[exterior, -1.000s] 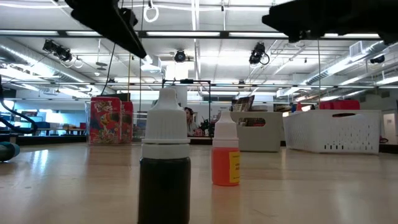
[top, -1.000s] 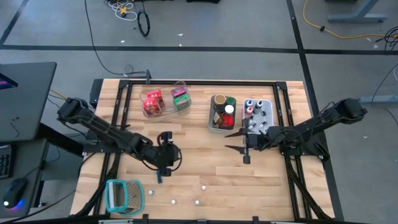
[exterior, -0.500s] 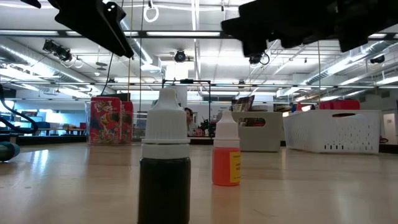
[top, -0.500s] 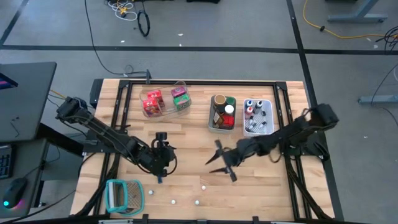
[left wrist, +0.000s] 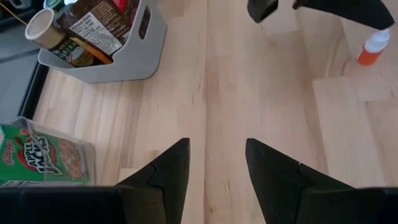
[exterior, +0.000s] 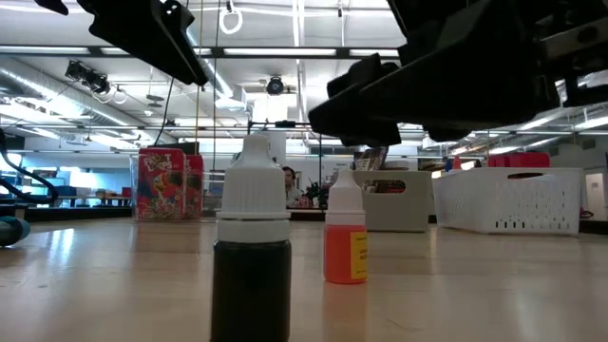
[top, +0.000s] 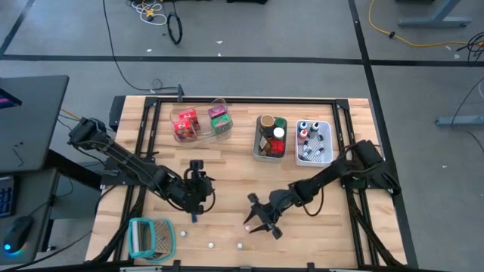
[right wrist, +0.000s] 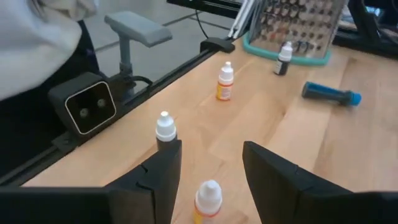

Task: Pick & Place Kitchen Items
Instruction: Put the top small yellow food coloring bottle into the white bin

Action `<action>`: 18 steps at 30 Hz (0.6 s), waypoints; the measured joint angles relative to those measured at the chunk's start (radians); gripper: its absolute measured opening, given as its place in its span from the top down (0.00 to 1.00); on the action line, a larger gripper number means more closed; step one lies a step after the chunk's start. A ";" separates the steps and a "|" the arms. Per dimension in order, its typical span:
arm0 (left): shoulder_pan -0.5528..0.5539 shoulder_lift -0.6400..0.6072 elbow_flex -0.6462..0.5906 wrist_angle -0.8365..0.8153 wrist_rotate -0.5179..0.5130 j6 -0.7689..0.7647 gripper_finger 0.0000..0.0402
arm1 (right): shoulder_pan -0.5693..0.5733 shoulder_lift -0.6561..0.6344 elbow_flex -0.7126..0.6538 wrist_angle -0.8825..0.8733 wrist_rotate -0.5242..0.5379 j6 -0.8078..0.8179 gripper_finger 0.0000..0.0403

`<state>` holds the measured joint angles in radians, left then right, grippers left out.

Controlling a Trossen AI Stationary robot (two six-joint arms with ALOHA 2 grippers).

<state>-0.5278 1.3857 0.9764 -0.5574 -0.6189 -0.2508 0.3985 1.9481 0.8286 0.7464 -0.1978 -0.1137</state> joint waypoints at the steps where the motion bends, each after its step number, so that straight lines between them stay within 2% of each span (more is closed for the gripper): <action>1: 0.000 0.000 0.000 0.001 0.000 0.000 0.59 | 0.002 0.010 0.008 0.002 -0.002 -0.014 0.55; 13: 0.000 0.001 0.000 0.012 -0.018 0.014 0.59 | 0.002 0.140 0.054 -0.004 -0.005 -0.075 0.55; 18: 0.000 0.001 0.000 0.013 -0.018 0.011 0.59 | 0.002 0.140 0.055 -0.006 -0.005 -0.110 0.63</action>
<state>-0.5278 1.3865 0.9764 -0.5446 -0.6365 -0.2394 0.4007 2.0880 0.8837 0.7409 -0.2031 -0.2239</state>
